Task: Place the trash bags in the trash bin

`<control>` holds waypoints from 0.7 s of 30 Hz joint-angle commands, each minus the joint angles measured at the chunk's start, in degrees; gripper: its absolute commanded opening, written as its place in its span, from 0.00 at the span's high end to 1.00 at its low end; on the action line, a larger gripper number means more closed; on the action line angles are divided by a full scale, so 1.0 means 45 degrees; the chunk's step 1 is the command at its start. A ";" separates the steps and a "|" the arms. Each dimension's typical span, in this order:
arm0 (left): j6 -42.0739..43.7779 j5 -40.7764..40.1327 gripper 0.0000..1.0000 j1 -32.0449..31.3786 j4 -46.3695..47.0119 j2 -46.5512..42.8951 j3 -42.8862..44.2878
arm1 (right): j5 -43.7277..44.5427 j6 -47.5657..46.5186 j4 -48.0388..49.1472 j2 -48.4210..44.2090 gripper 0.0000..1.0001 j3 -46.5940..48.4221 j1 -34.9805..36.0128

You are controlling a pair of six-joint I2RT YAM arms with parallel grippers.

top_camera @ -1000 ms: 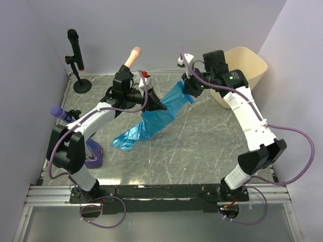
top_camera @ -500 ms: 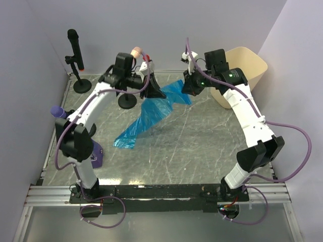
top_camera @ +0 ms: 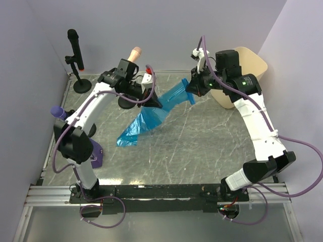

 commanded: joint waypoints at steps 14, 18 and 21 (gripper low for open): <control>-0.7482 -0.0920 0.36 -0.0791 1.0243 -0.2013 -0.4397 | -0.0913 0.0447 0.1204 -0.1070 1.00 0.0313 -0.0634; -1.0549 -0.2499 0.01 -0.1105 1.4093 -0.1936 -0.5180 | -0.0894 0.0194 0.0775 -0.0933 1.00 0.0782 -0.0654; -1.1572 -0.4431 0.03 -0.1086 1.5118 -0.2091 -0.5338 | -0.0777 0.0018 0.0462 -0.0933 1.00 0.0958 -0.0654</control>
